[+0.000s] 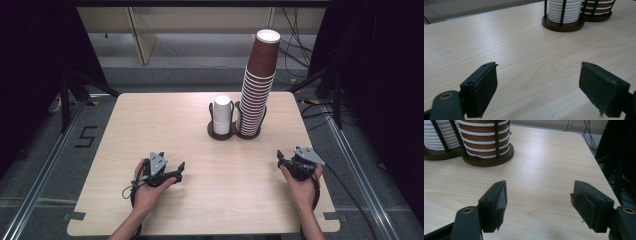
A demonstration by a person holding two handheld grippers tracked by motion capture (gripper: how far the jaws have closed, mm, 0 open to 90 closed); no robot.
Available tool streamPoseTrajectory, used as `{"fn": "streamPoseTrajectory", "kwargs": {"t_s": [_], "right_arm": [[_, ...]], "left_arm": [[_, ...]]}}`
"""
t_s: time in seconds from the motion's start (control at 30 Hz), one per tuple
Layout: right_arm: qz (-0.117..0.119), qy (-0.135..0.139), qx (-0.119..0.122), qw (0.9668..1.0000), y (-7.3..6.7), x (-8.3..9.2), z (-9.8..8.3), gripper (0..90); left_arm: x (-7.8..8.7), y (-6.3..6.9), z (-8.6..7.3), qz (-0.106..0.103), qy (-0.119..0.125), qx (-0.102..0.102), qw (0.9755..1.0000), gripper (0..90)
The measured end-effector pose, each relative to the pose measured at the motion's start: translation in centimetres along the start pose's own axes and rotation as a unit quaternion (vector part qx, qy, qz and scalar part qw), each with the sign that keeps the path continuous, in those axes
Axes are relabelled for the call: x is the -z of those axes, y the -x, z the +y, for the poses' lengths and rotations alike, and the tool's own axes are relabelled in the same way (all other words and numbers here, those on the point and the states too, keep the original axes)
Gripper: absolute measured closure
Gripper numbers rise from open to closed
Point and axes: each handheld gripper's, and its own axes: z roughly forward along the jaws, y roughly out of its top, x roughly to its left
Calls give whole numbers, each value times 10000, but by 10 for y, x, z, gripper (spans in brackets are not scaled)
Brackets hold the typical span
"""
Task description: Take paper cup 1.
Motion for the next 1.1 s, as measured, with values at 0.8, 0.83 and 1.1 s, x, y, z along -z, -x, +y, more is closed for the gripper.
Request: {"fn": "streamPoseTrajectory", "kwargs": {"t_s": [0.8,0.83,1.1], "right_arm": [[1185,669,599,9889,-84,-10,98,301],[1169,745,723,9877,-89,-11,105,305],[1557,792,1071,9788,-123,-30,146,309]], "left_arm": [[-142,67,74,-45,-61,-139,9999,138],[-142,67,74,-45,-61,-139,9999,135],[-168,61,88,-106,-73,-1,9999,126]]}}
